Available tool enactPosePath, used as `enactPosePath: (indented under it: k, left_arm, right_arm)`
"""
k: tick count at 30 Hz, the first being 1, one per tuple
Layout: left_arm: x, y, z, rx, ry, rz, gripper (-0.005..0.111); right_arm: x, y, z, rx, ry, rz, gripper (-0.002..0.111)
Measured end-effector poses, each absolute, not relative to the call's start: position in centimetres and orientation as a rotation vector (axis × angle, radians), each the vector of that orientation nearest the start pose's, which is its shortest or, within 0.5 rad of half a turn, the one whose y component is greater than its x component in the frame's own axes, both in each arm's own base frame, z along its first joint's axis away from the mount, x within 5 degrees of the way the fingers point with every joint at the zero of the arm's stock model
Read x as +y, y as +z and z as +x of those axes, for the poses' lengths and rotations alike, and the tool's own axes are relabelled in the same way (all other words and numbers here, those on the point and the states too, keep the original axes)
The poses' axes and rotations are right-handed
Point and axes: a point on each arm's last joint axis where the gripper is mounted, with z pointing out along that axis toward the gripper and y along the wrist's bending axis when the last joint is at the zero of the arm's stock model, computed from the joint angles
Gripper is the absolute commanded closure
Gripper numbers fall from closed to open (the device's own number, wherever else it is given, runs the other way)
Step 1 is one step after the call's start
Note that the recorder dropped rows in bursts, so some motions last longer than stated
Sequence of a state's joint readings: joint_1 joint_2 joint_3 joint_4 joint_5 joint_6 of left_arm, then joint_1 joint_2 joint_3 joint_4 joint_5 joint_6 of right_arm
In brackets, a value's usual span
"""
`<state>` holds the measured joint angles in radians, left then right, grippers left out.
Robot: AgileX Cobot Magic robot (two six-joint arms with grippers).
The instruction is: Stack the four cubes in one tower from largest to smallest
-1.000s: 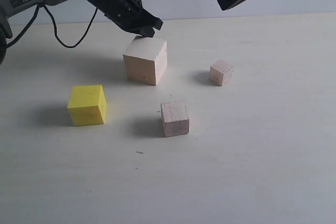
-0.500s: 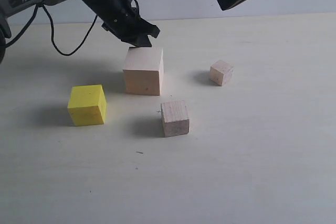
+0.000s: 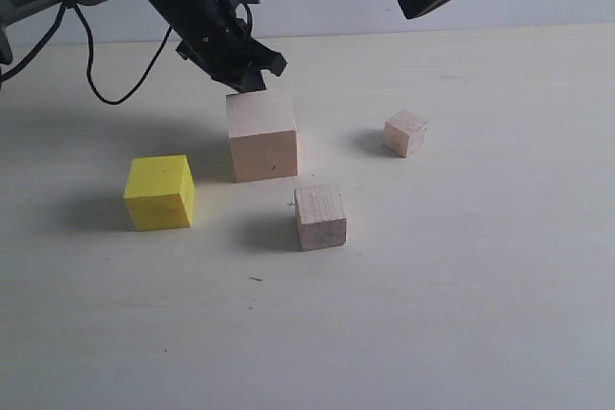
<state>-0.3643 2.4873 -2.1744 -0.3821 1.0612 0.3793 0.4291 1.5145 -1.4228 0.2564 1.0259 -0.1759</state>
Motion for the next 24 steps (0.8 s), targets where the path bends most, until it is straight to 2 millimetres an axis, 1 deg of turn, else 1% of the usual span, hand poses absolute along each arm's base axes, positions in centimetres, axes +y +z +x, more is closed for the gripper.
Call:
enactPosePath:
  k: [4,8,18,24]
  left_arm:
    - [-21.2,14.3,47.7,2.713,-0.480,0.845,0.107]
    - [-21.2,14.7,47.7,2.701,-0.486,0.835,0.107]
    - [-22.3,15.1,47.4,2.611,-0.632,0.919,0.107]
    - [-22.5,15.2,47.1,2.619,-0.665,0.940,0.107]
  right_arm:
    - [15.1,35.2,28.3,2.516,0.424,-0.686,0.108]
    - [15.1,35.2,28.3,2.516,0.424,-0.686,0.108]
    - [15.1,35.2,28.3,2.516,0.424,-0.686,0.108]
    - [15.1,35.2,28.3,2.518,0.426,-0.686,0.108]
